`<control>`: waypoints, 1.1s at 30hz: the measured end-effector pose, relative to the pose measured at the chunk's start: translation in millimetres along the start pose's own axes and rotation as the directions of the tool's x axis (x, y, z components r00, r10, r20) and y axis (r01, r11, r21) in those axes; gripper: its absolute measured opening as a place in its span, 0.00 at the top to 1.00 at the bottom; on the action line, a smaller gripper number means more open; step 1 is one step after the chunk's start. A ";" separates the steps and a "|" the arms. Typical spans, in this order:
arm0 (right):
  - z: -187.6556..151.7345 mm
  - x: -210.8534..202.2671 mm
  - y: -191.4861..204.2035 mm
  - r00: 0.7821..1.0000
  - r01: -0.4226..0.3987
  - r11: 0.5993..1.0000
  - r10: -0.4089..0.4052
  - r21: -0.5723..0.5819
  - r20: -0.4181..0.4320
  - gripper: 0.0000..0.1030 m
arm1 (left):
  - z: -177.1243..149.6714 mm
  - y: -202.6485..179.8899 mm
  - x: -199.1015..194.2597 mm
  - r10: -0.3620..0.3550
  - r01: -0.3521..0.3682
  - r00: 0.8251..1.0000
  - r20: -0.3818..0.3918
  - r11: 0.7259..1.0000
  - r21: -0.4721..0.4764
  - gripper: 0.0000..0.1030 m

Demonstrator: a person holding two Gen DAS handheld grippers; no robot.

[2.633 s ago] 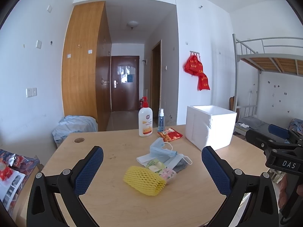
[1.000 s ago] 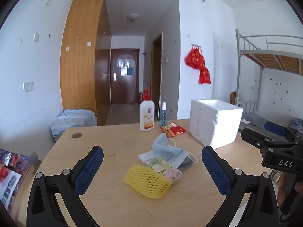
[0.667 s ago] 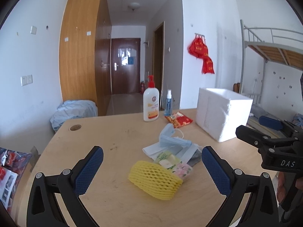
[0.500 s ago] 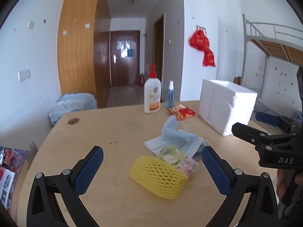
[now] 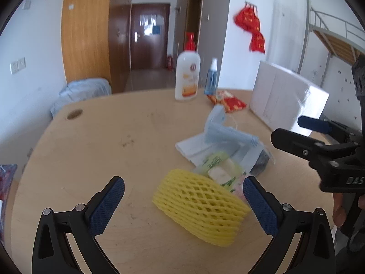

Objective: Organize soft objects
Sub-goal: 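Grasp the yellow foam net with left gripper while right grasps floral tissue pack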

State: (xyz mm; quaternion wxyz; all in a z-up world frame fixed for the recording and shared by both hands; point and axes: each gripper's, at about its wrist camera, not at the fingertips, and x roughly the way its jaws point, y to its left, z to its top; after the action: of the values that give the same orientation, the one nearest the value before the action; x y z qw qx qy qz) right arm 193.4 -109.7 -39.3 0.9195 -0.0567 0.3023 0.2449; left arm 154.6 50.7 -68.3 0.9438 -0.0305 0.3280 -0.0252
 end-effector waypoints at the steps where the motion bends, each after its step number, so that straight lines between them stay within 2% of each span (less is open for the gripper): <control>1: 0.3 3.1 0.6 1.000 -0.015 1.000 0.015 -0.008 -0.011 0.00 | -0.2 1.3 5.5 -0.004 0.004 1.000 -0.021 1.000 -0.002 0.00; 7: -0.4 20.4 5.2 0.996 -0.075 0.995 0.071 -0.063 -0.063 0.03 | -1.2 11.0 28.5 -0.007 0.004 0.995 -0.101 0.999 -0.032 0.00; 11: -1.1 30.8 8.8 0.989 -0.117 0.988 0.107 -0.099 -0.101 0.12 | -1.1 13.8 39.0 -0.014 0.009 0.991 -0.133 0.999 -0.041 0.00; 15: -6.8 35.2 14.3 0.971 -0.205 0.972 0.188 -0.111 -0.146 0.17 | -1.9 14.9 45.6 -0.019 0.013 0.987 -0.159 0.999 -0.040 0.02; 23: -11.0 58.9 14.6 0.937 -0.282 0.955 0.253 -0.090 -0.242 0.28 | -5.9 17.4 58.9 -0.023 0.017 0.978 -0.207 0.999 -0.029 0.10; 26: -12.2 67.7 14.8 0.926 -0.294 0.952 0.264 -0.078 -0.270 0.30 | -9.4 18.5 61.6 -0.014 0.011 0.974 -0.225 1.000 -0.016 0.19; 28: -13.0 68.3 15.8 0.925 -0.292 0.953 0.262 -0.077 -0.275 0.30 | -11.1 20.4 64.5 -0.020 0.014 0.970 -0.242 1.000 -0.024 0.31; 32: -13.7 68.2 20.9 0.913 -0.322 0.944 0.289 -0.074 -0.287 0.30 | -14.2 23.6 69.3 -0.017 0.010 0.963 -0.269 1.000 -0.027 0.38; 33: -14.3 69.6 22.8 0.913 -0.321 0.944 0.286 -0.078 -0.289 0.30 | -14.8 24.8 68.7 -0.019 0.011 0.963 -0.271 1.000 -0.029 0.43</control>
State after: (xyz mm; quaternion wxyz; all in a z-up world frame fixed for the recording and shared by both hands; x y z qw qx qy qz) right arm 223.3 -64.5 -90.5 0.8141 -0.0992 0.4160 0.3929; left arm 200.0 70.2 -124.2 0.8894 -0.0422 0.4540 -0.0318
